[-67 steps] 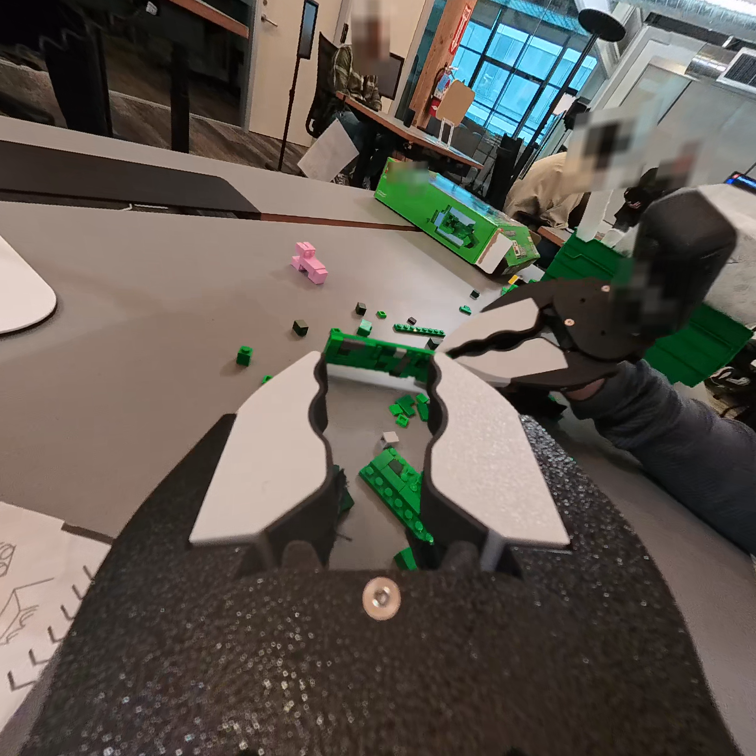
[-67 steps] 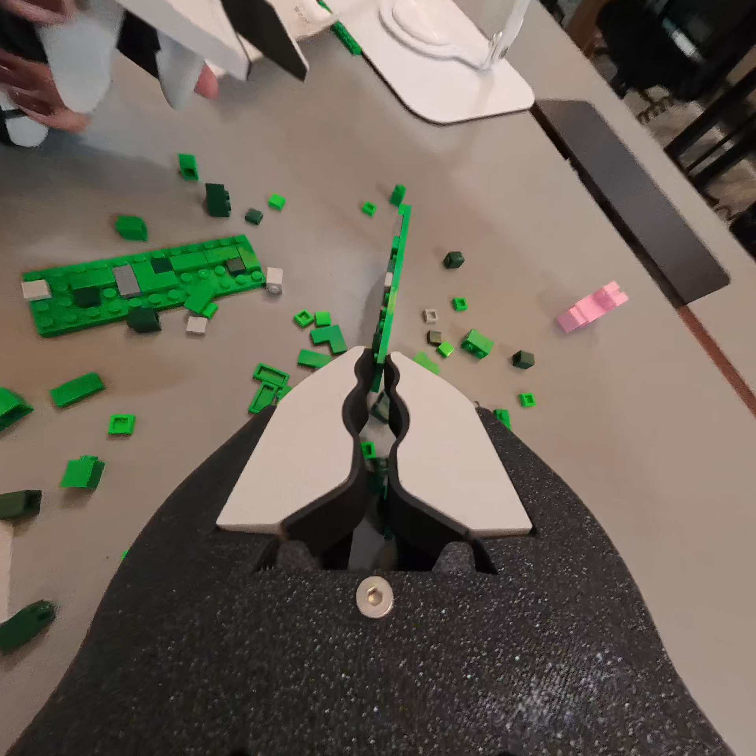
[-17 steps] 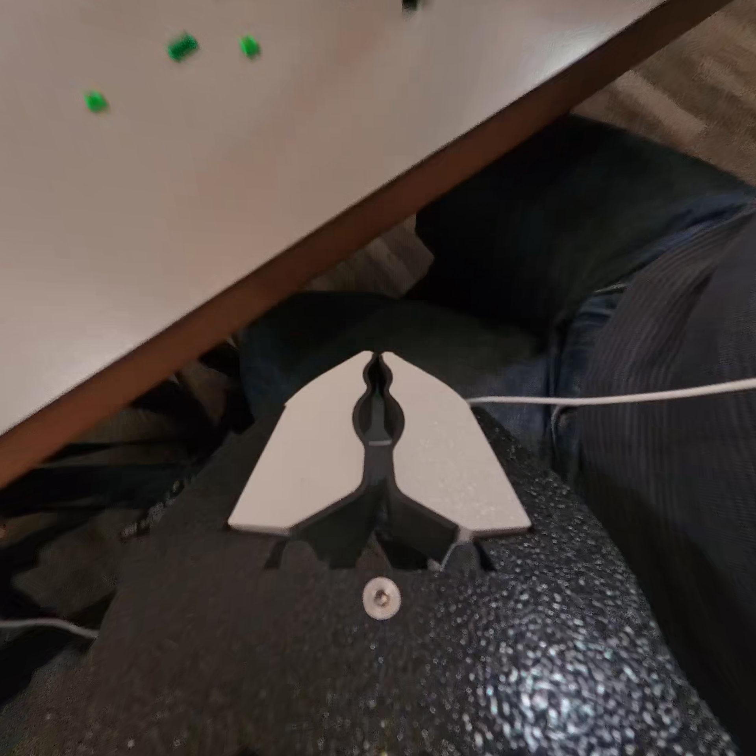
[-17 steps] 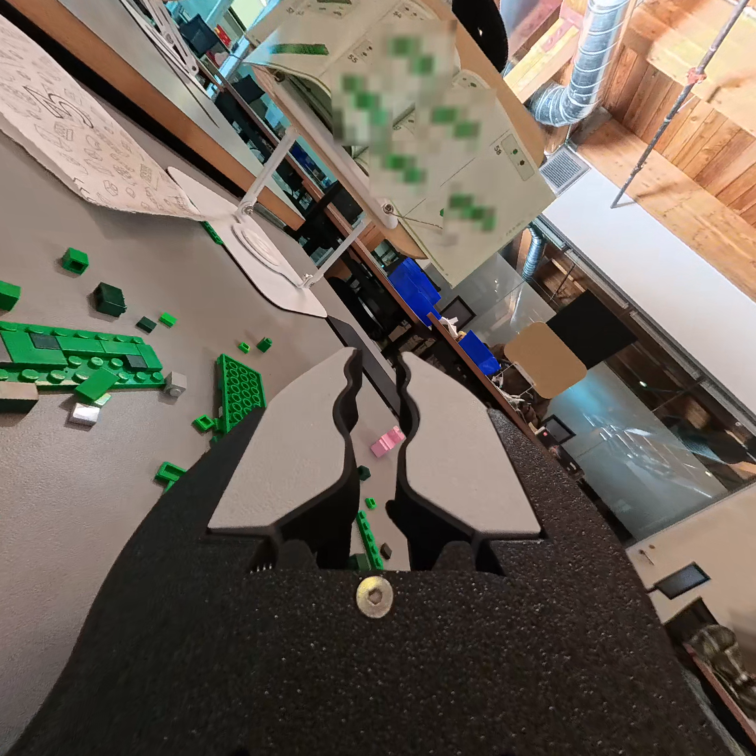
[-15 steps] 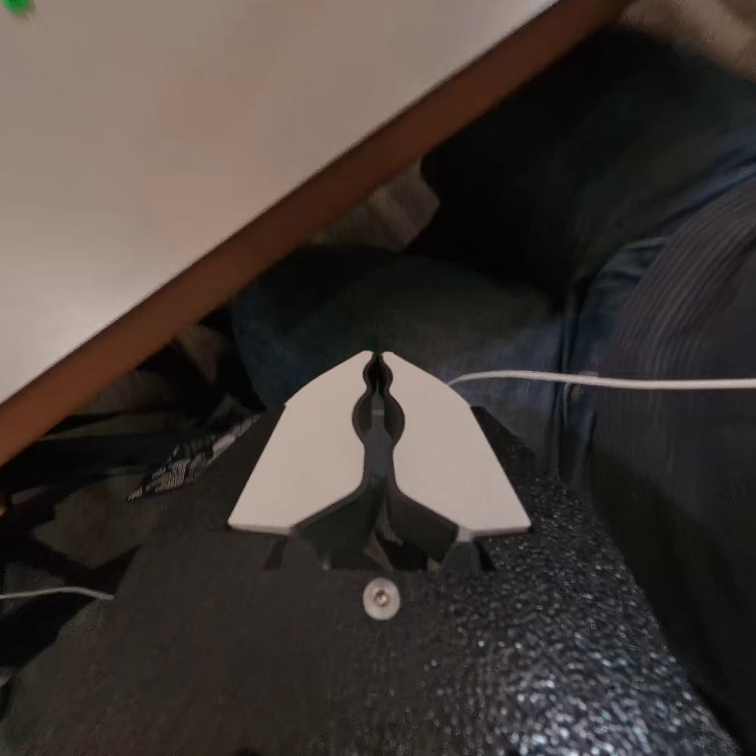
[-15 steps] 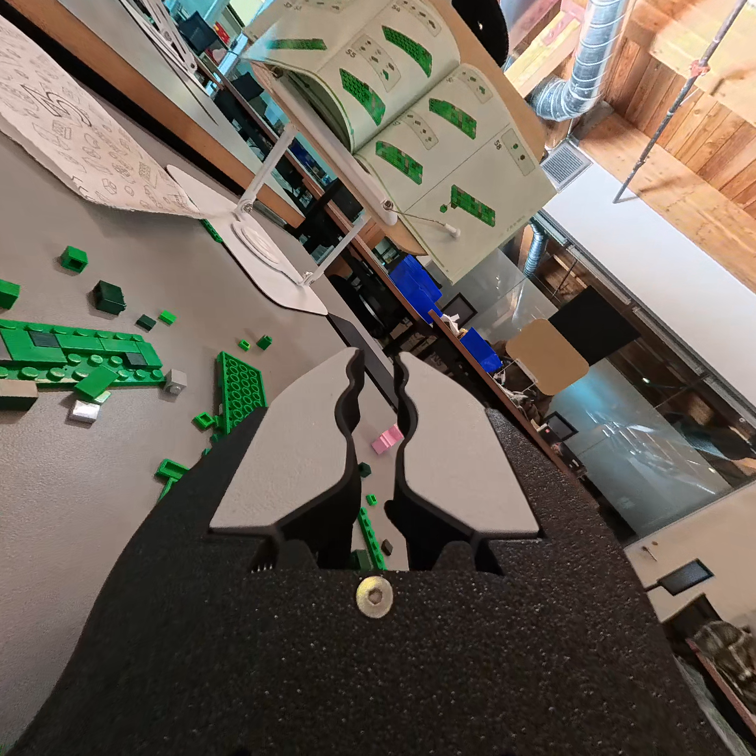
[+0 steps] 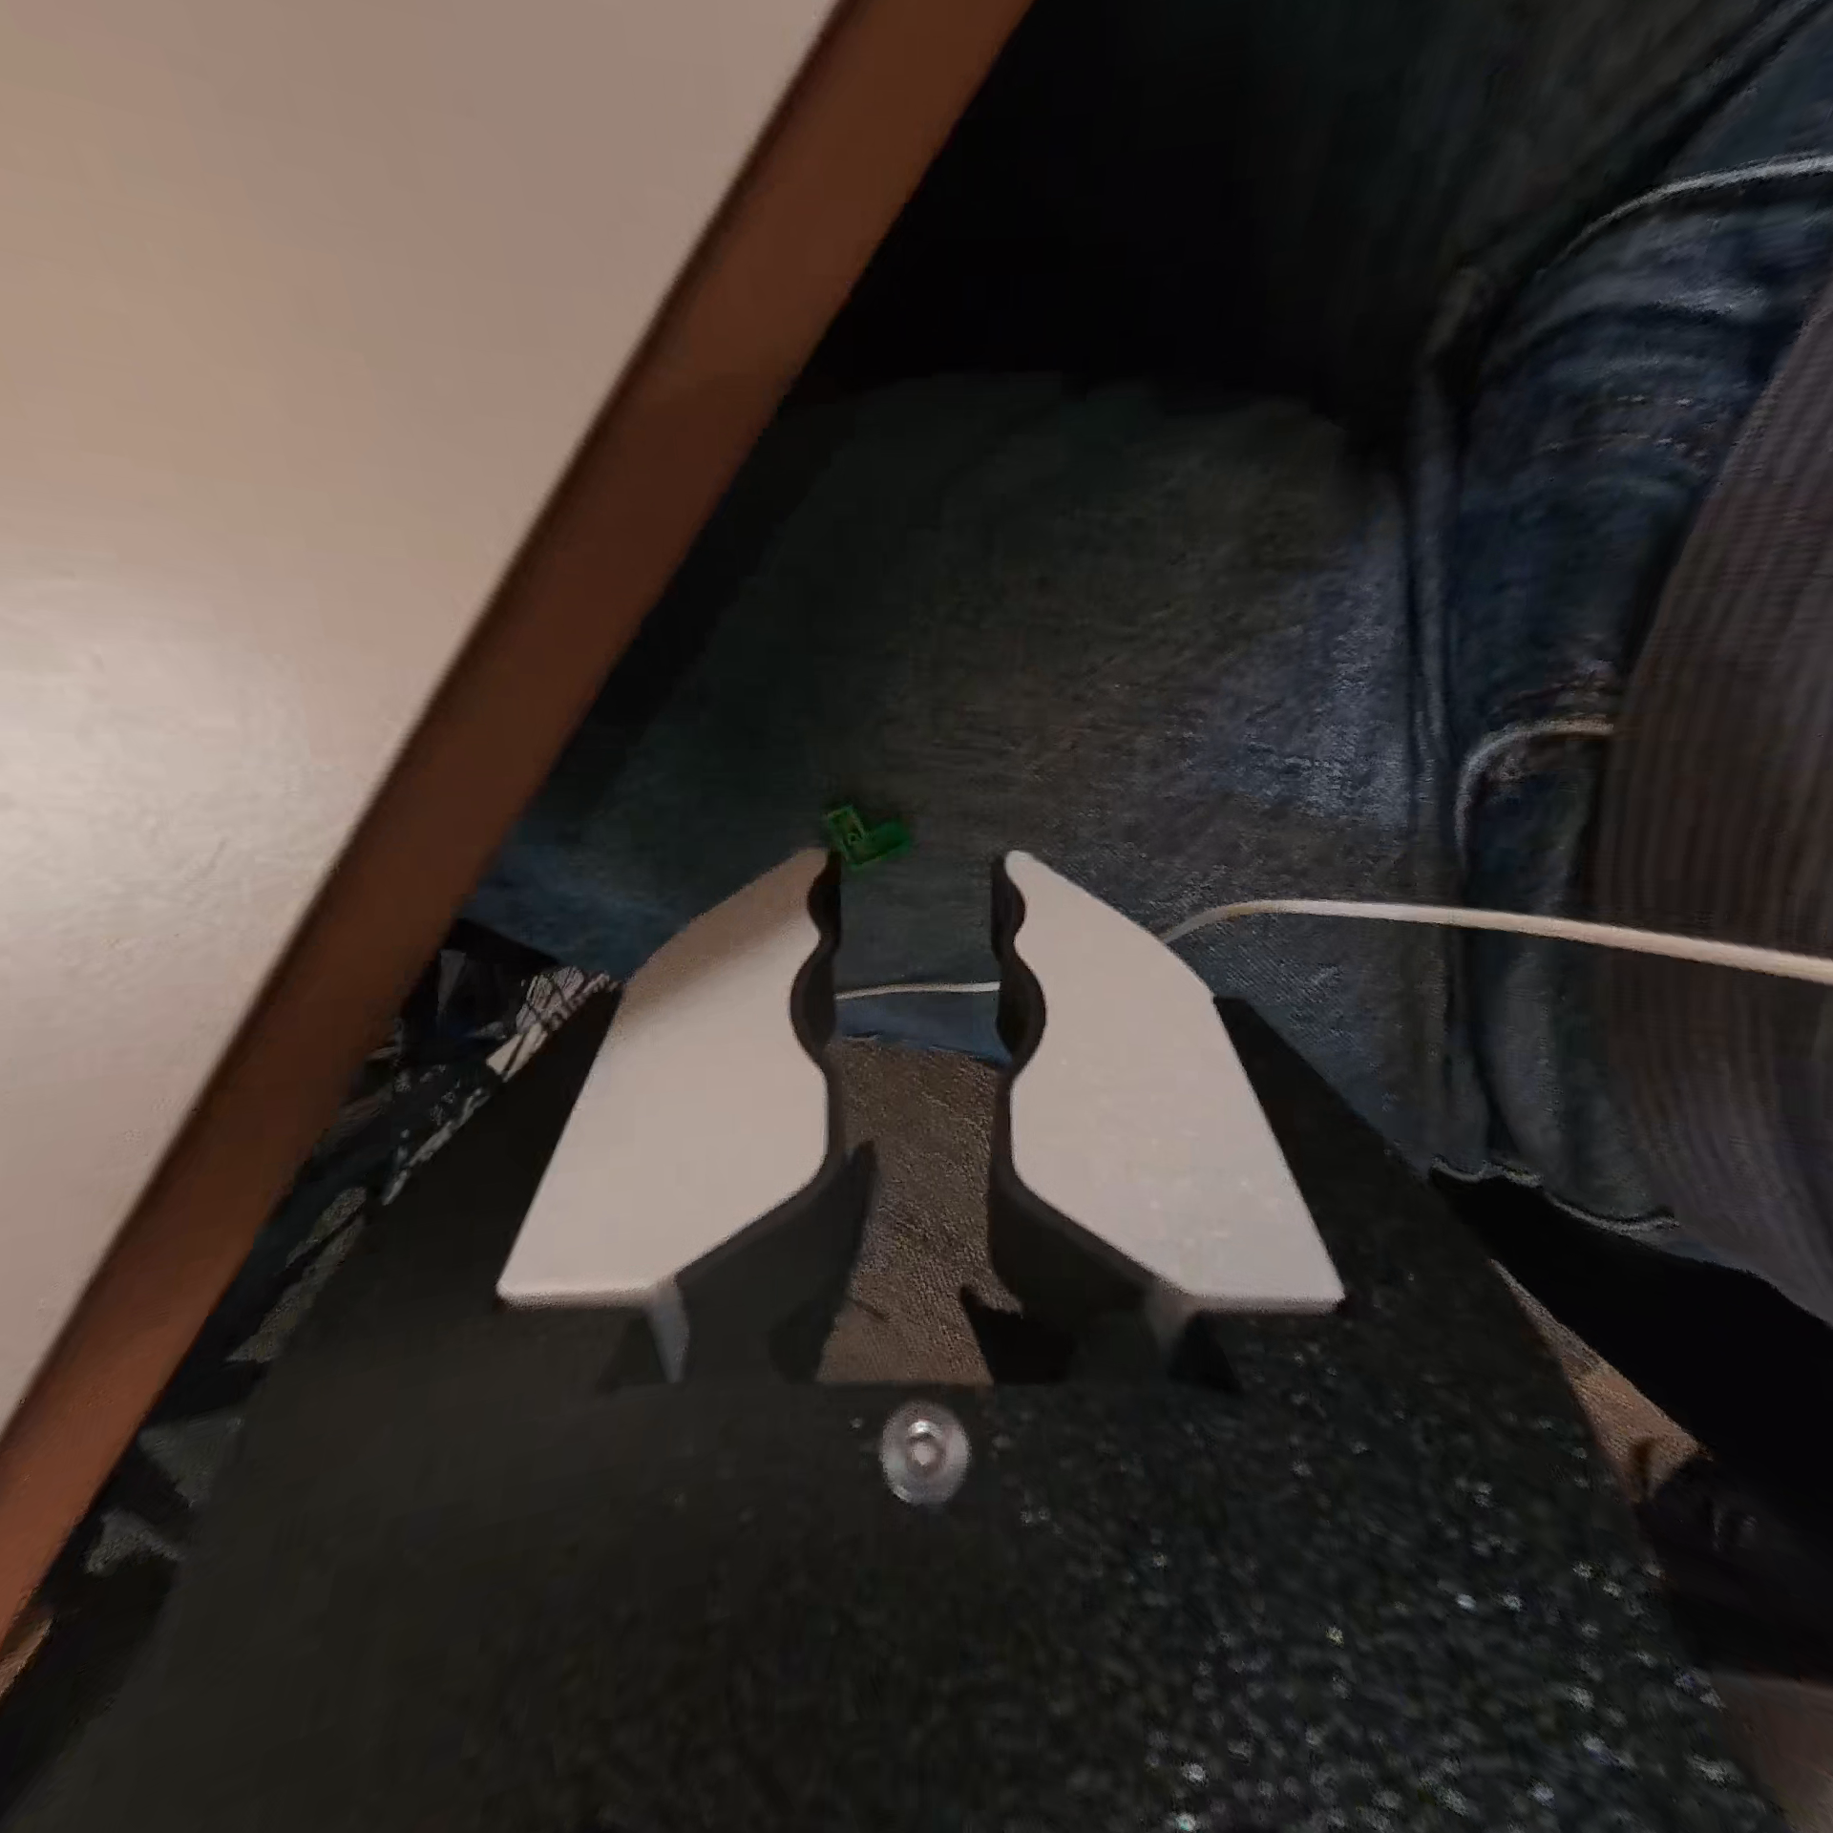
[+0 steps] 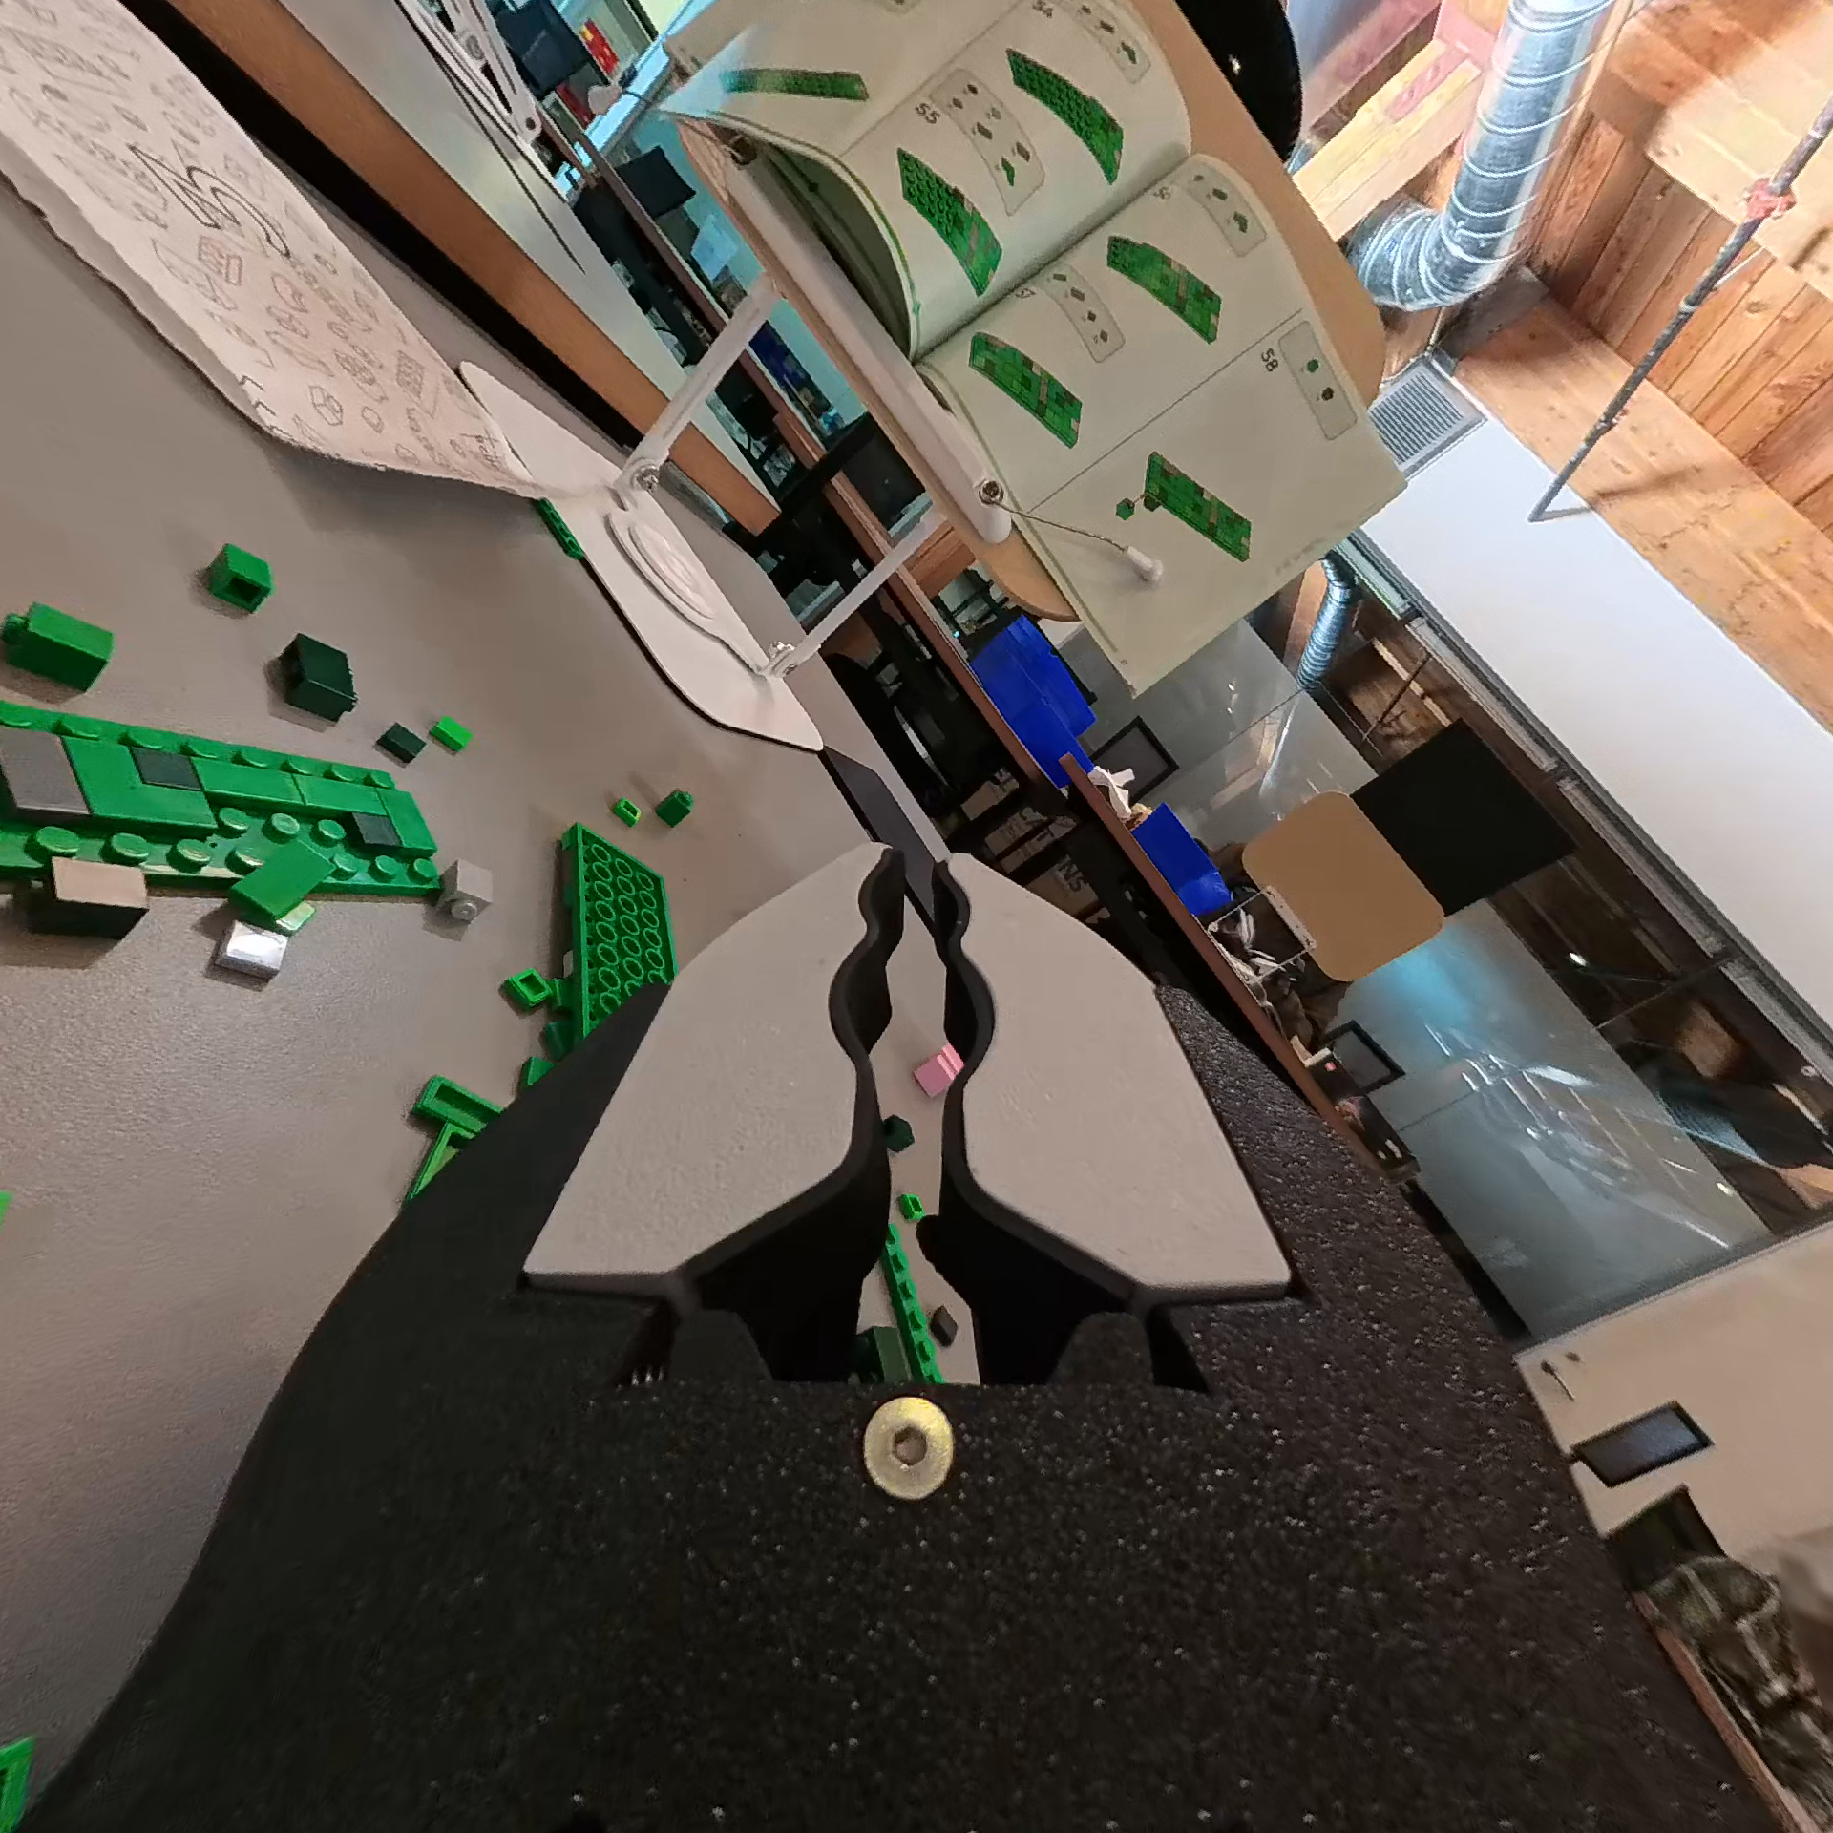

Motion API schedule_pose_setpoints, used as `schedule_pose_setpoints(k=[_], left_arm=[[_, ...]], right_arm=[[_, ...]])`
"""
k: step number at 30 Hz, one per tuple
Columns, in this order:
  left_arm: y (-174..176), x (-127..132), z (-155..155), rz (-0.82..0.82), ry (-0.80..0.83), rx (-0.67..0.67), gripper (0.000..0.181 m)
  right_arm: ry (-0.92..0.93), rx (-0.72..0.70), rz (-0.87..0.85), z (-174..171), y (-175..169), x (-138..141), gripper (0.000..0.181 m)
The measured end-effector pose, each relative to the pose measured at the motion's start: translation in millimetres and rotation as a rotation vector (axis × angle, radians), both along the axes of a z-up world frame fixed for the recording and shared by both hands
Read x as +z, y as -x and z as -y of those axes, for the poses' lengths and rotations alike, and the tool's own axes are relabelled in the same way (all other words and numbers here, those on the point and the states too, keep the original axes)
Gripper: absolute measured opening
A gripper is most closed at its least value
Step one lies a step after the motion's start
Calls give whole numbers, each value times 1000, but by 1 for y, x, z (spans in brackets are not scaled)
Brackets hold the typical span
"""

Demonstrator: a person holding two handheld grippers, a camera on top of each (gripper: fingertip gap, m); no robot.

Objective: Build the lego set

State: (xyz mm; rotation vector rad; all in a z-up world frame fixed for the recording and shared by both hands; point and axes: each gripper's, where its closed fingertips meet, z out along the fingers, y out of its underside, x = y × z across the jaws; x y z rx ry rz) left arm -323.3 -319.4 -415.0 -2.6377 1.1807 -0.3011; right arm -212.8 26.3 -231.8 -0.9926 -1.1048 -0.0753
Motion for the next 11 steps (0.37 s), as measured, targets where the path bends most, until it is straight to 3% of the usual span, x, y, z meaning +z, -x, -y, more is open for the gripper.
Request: schedule_pose_setpoints(k=[1,6,11], left_arm=[[0,-1,2,6,18,-10,26],[13,-19,6,-91,120,-133,29],[12,-34,7,-129,118,-241,30]], right_arm=[[2,1,-2,0,0,0,5],[6,2,-4,1,-2,0,4],[10,7,-4,1,-2,0,3]])
